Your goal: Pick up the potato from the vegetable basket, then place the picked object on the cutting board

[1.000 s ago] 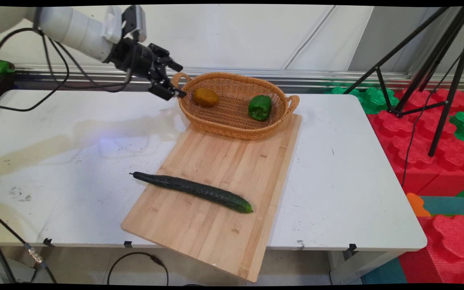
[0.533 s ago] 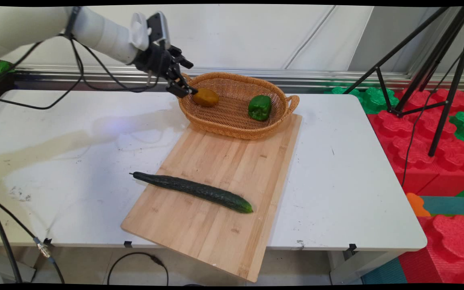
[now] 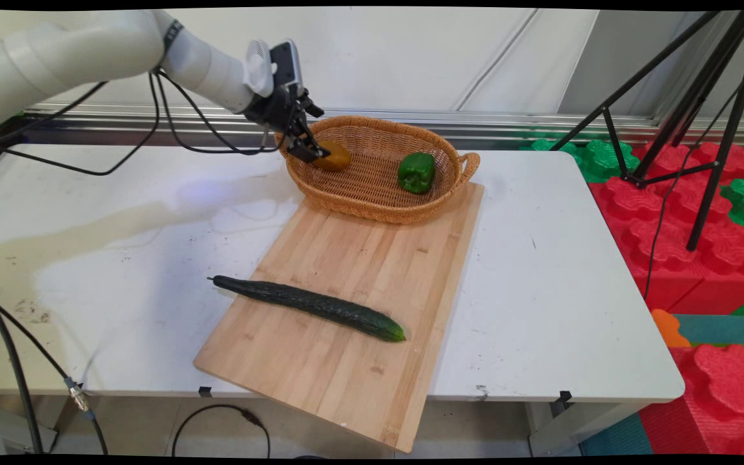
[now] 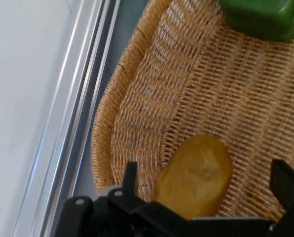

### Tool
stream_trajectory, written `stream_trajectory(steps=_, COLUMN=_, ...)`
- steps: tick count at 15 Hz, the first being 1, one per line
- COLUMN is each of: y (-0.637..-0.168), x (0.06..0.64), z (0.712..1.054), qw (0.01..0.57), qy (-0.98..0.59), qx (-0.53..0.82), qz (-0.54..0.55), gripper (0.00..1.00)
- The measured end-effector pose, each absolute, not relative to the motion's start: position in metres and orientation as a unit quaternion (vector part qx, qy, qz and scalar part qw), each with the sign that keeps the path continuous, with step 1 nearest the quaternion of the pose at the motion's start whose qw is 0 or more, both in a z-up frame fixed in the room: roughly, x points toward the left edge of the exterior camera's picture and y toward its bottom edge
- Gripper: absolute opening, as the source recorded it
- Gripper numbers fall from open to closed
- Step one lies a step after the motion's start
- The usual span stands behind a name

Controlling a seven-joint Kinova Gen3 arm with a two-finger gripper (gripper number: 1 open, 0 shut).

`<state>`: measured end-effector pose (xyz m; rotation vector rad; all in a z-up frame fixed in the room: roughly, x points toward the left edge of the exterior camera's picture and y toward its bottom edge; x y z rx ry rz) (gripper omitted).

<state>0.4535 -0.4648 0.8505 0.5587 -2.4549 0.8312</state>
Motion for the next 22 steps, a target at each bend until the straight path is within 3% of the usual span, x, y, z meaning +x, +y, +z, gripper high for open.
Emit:
stream_trajectory(steps=17, y=-0.52, x=0.422, z=0.792, qw=0.195, qy=-0.922, qx=0.173, qz=0.287, gripper=1.0)
stream_trajectory(steps=18, y=-0.521, x=0.421, z=0.791, qw=0.195, qy=-0.922, qx=0.171, qz=0.287, gripper=0.0)
stream_trajectory(steps=22, y=-0.526, x=0.418, z=0.79, qw=0.194, qy=-0.924, qx=0.162, qz=0.287, gripper=0.0)
